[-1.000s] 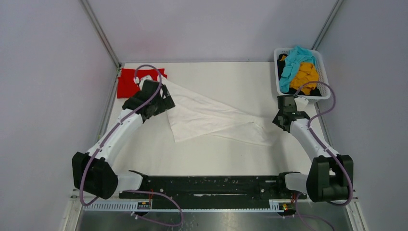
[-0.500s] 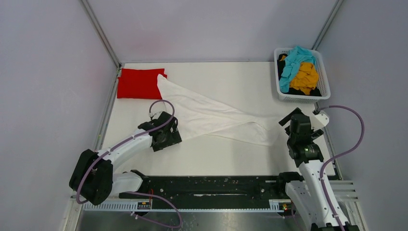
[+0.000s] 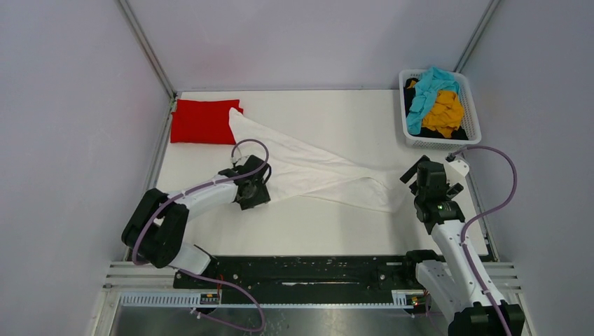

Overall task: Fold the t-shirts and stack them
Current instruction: Flatten out the tshirt

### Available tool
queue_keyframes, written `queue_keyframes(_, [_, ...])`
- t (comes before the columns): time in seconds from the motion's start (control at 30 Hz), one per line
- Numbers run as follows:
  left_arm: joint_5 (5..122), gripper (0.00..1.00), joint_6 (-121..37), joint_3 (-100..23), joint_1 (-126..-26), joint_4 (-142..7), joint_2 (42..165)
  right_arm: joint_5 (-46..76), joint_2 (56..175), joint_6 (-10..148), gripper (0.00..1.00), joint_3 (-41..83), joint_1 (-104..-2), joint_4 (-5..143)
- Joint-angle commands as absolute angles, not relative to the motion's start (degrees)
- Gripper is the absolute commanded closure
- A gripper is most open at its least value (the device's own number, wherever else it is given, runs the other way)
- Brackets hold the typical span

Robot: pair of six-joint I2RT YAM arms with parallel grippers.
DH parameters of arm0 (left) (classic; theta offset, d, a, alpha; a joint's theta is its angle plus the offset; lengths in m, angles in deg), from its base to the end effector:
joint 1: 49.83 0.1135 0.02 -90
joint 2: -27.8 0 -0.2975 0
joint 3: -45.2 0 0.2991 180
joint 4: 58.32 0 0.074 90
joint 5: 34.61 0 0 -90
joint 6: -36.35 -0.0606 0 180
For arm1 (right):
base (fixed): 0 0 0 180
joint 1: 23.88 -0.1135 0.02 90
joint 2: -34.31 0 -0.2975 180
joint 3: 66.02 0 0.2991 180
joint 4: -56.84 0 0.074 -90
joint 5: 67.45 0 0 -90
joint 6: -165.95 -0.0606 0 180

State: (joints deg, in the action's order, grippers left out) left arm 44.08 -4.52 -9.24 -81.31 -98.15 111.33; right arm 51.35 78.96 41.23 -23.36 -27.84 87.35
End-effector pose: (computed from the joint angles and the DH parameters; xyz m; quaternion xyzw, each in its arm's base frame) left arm 0.2585 -0.1444 0.1392 -0.1679 0.9640 -0.0439 0.2015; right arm 0.2160 -0.0143 0.2439 0.3406 0.7870 -0.0514 0.5118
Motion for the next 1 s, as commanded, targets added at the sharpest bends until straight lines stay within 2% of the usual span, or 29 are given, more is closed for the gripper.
queue_keyframes(0.0, [45.4, 0.53, -4.3, -11.0, -82.3, -96.0, 115.7, 51.5, 79.2, 41.6, 0.01, -21.1, -27.7, 85.5])
queue_keyframes(0.13, [46.1, 0.67, -4.8, -12.8, -82.7, -96.6, 119.2, 52.6, 78.9, 41.7, 0.01, -21.2, -27.7, 85.9])
queue_keyframes(0.2, [45.6, 0.77, -5.1, -12.9, -83.1, -96.7, 119.4, 53.1, 78.6, 41.7, 0.01, -21.2, -27.7, 85.9])
queue_keyframes(0.27, [44.4, 0.99, -5.4, -13.1, -83.5, -97.4, 119.4, 53.4, 78.6, 41.7, 0.01, -21.2, -27.7, 86.0])
queue_keyframes(0.53, [28.4, 1.00, -5.0, -16.4, -83.1, -107.8, 117.5, 52.5, 80.1, 42.7, 0.01, -20.1, -27.7, 87.0])
queue_keyframes(0.67, [23.4, 1.00, -4.1, -15.8, -77.6, -111.5, 114.8, 50.0, 81.9, 43.1, 0.01, -18.5, -27.7, 89.4])
queue_keyframes(0.83, [23.7, 1.00, -4.9, -13.3, -67.7, -110.0, 110.7, 40.7, 86.9, 43.1, 0.01, -17.1, -27.7, 91.0])
queue_keyframes(0.97, [24.2, 1.00, -5.4, -11.9, -65.4, -109.4, 107.1, 27.9, 91.7, 43.6, 0.01, -16.2, -28.4, 94.4])
